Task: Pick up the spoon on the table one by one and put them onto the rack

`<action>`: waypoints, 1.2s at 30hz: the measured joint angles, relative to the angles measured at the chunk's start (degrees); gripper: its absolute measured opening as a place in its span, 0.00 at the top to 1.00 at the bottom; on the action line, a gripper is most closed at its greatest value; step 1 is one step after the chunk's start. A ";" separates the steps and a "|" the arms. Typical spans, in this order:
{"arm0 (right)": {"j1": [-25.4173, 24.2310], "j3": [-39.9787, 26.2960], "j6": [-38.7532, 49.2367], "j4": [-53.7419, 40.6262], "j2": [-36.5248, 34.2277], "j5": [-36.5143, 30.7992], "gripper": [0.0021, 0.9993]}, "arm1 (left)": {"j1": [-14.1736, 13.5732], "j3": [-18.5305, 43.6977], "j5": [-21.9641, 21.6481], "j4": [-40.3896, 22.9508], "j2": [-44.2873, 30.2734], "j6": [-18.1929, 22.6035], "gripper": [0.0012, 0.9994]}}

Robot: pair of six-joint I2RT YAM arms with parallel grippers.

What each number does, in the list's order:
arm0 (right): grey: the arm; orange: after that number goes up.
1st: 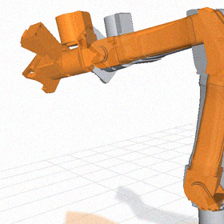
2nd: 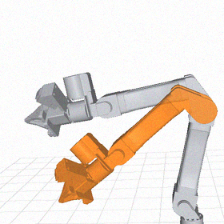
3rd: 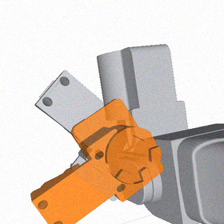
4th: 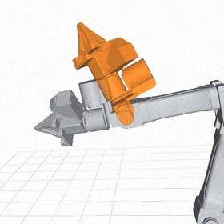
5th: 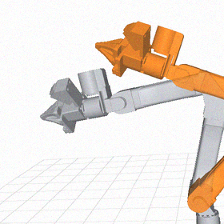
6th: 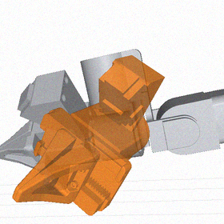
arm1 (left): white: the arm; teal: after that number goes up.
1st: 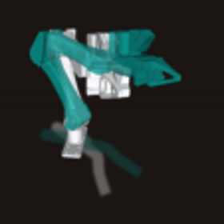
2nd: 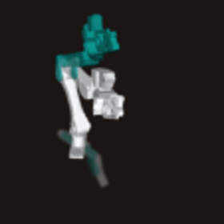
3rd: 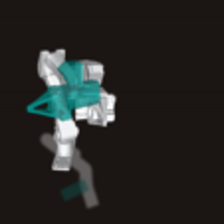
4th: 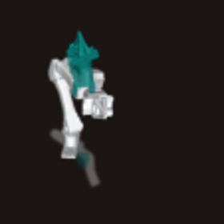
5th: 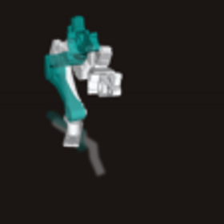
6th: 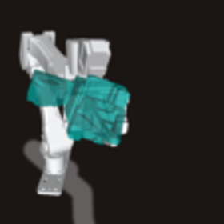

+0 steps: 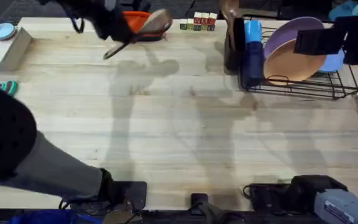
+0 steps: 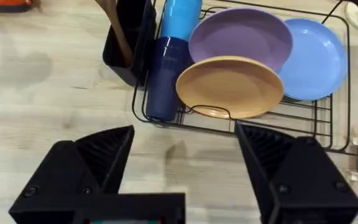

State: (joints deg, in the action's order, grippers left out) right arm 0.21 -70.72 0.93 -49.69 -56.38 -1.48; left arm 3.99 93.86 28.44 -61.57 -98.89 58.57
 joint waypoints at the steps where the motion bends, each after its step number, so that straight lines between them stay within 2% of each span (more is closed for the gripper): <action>1: 0.00 0.00 0.00 0.00 0.00 0.00 0.01 | -0.94 0.00 1.19 1.35 0.63 0.00 0.96; 3: 0.00 0.00 0.01 0.00 0.00 0.00 0.01 | -2.59 0.00 3.54 3.70 1.67 0.00 0.96; 4: 0.00 0.00 0.18 -0.03 0.00 0.02 0.01 | -4.95 0.00 7.64 7.14 2.66 0.02 0.96; 6: 0.00 0.00 0.22 -0.11 0.00 0.00 0.01 | -6.36 0.04 10.99 9.15 2.84 0.00 0.96; 7: 0.00 0.00 0.39 -0.26 0.00 0.00 0.01 | -7.99 0.04 15.51 12.13 2.84 0.00 0.96; 13: 0.00 0.00 0.41 -0.32 0.00 0.00 0.01 | -10.99 0.04 22.39 19.81 2.84 -0.09 0.96; 17: 0.00 0.00 0.42 -0.33 0.00 0.00 0.01 | -12.61 0.04 26.59 27.01 2.83 -2.83 0.96; 20: 0.00 0.00 0.42 -0.34 0.00 0.00 0.01 | -13.87 0.04 28.68 31.76 2.82 -6.16 0.96; 21: 0.00 0.00 0.42 -0.33 0.00 0.01 0.01 | -15.37 0.04 29.64 35.87 2.82 -10.04 0.96; 27: 0.00 0.00 0.42 -0.33 0.01 0.00 0.01 | -19.07 0.04 30.65 41.78 2.33 -18.19 0.96; 35: 0.00 0.00 0.42 -0.35 0.00 0.02 0.01 | -23.37 0.04 30.78 45.03 -0.27 -23.75 0.96; 36: 0.00 0.00 0.42 -0.33 0.00 0.00 0.01 | -24.69 0.04 31.34 46.03 -1.76 -24.72 0.96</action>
State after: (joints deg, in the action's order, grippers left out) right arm 0.21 -70.72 1.34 -50.02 -56.38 -1.48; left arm -20.70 93.91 59.78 -15.54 -100.65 33.85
